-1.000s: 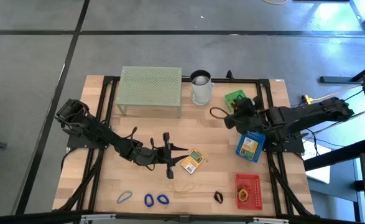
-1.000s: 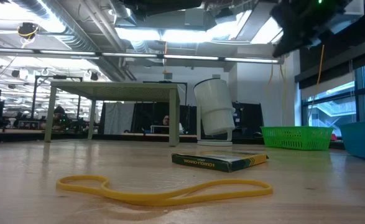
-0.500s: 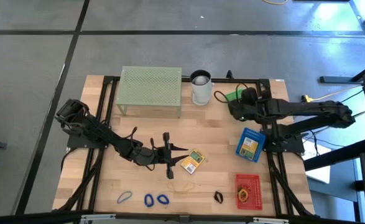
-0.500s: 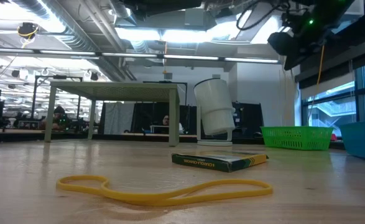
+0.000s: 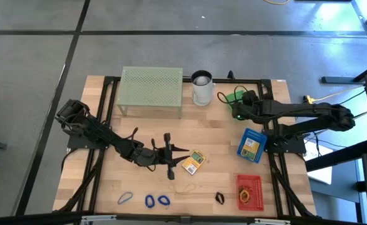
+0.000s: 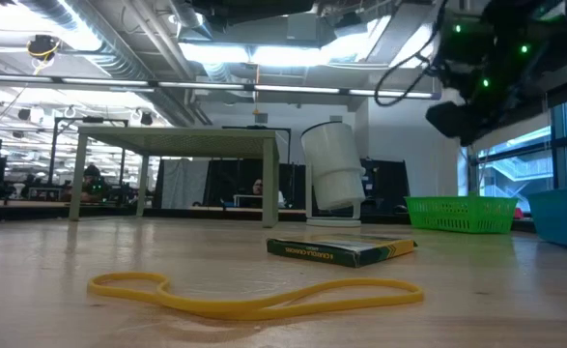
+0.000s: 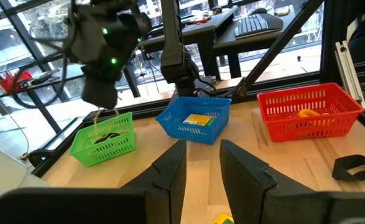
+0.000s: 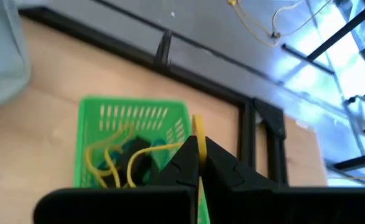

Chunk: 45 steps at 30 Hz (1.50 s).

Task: Pick & Place Office Desk Supplies
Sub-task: Put the yellow rubber band into the green bin, then put the yellow crayon box into the blue bin

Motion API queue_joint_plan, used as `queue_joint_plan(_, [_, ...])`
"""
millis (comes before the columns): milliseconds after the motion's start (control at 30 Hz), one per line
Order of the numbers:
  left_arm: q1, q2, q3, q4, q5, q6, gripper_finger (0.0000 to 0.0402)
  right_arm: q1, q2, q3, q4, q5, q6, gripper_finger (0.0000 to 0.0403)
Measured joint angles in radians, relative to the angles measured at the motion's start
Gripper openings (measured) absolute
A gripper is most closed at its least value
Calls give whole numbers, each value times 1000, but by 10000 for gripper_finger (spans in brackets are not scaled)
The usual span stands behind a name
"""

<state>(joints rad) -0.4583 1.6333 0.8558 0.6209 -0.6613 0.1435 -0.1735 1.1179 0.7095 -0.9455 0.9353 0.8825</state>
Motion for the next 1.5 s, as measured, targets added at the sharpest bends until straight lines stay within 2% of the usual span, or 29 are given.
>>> queue_joint_plan(233, [0,0,0,0,0,0,91,-4,0,-84,44,-32,52,37])
queue_joint_plan(633, [0,0,0,-1,0,0,91,-4,0,-87,60,-73,59,157])
queue_joint_plan(967, [0,0,0,-9,5,-24,91,-4,0,-87,77,-191,23,237])
queue_joint_plan(1033, [0,0,0,-36,68,-83,91,-3,0,-87,79,-243,23,241])
queue_joint_plan(1200, [7,0,0,-80,356,-130,91,40,0,-87,83,-328,23,233])
queue_joint_plan(1267, [8,0,0,-78,364,-131,92,85,-1,-87,90,-349,26,224])
queue_joint_plan(1367, [9,0,0,-68,289,-132,96,166,-1,-87,137,-395,27,209])
queue_joint_plan(1500, [9,0,0,-79,263,-144,107,295,-1,-87,292,-420,22,188])
